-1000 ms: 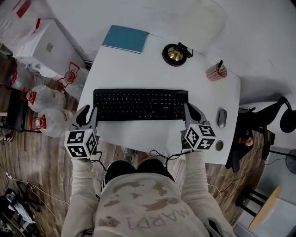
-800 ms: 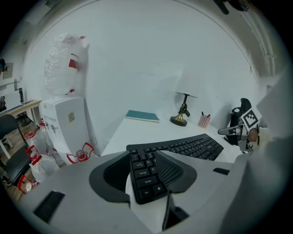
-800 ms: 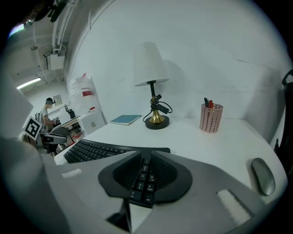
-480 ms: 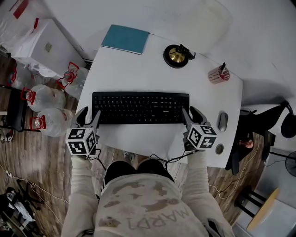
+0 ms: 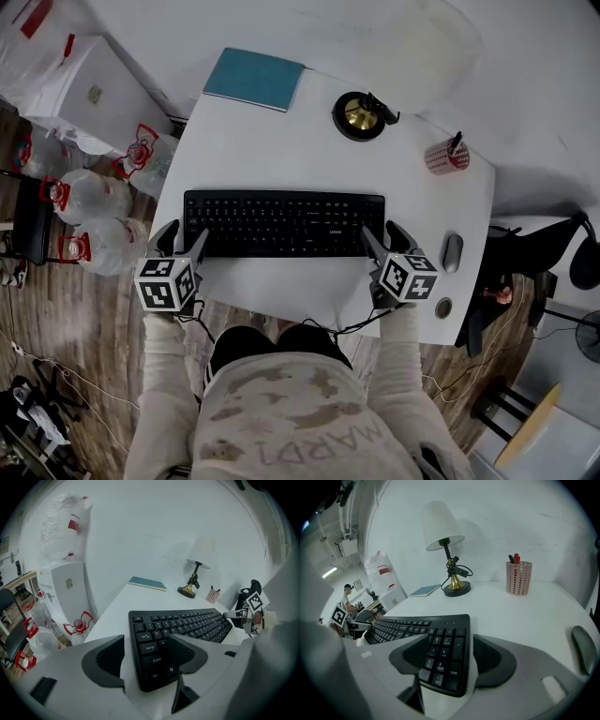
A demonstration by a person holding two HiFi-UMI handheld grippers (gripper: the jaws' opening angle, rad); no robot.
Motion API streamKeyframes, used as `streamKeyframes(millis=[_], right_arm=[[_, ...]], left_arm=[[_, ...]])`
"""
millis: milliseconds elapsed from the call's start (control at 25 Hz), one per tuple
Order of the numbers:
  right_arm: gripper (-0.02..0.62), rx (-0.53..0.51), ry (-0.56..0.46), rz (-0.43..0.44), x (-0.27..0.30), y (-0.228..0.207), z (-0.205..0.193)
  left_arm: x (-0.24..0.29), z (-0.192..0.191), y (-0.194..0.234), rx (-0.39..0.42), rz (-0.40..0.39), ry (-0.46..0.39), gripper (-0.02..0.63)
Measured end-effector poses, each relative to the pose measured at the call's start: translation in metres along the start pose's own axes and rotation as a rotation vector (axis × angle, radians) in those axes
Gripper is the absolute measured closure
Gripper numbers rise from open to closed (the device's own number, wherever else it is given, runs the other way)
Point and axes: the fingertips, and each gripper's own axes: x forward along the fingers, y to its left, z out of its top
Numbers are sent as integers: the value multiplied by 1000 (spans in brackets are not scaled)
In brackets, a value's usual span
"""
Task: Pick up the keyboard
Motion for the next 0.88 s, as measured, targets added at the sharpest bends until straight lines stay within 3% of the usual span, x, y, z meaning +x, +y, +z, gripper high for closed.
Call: streamKeyframes(millis=[440,560,880], right_arm=[[287,55,29,60,13,-4,-8],[294,58,42,68,14,-3,-7],[307,89,39,56,11,-3,-6]], left_arm=[[9,-6,-2,-92,-47,26,325],[10,-6,-4,-116,-66,29,354],[9,-6,-4,-135,-27,52,357]])
